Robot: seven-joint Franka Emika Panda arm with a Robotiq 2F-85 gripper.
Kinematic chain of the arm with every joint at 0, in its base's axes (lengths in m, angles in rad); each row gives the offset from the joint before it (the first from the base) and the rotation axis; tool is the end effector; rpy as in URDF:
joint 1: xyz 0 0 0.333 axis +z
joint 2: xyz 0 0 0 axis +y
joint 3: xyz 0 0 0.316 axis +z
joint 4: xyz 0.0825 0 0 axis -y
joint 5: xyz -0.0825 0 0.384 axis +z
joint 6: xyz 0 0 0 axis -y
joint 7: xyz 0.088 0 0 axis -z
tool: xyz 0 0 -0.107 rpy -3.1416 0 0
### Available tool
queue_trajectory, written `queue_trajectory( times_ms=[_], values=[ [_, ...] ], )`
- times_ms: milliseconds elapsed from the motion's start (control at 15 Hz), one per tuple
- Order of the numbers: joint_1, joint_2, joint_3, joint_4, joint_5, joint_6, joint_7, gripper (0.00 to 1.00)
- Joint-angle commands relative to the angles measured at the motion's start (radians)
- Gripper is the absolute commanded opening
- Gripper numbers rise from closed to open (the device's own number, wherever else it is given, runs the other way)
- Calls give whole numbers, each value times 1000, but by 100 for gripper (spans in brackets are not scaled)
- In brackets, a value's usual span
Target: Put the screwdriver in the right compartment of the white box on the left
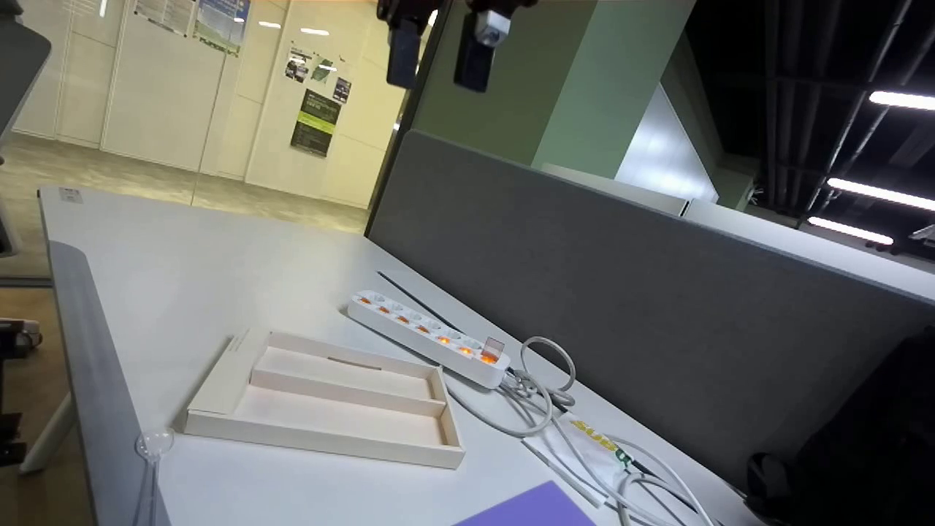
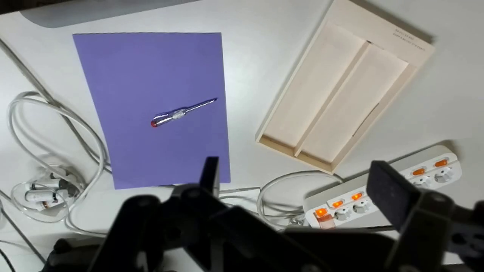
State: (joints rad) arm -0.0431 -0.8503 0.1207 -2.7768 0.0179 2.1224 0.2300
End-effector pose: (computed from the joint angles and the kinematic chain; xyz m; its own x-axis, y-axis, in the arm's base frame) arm 0.3126 0.0236 0.4576 0.9617 -0.1844 0.2029 -0.1940 -0.9806 0.0283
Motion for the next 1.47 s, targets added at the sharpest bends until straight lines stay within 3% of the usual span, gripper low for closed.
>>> queue_trajectory(
  times_ms=[0, 467, 667, 733, 800, 1067, 1400],
  values=[
    [-43, 55, -50, 2, 10, 25, 23, 100],
    [-154, 201, -173, 1, 70, 84, 35, 100],
    [-199, 246, -182, 0, 57, 120, 53, 100],
    [-217, 231, -158, -1, 36, 127, 86, 100],
    [-196, 239, -185, -1, 50, 112, 17, 100],
    [-206, 241, -175, 0, 45, 123, 42, 100],
    [-246, 344, -205, 6, 70, 169, 97, 100]
  ],
)
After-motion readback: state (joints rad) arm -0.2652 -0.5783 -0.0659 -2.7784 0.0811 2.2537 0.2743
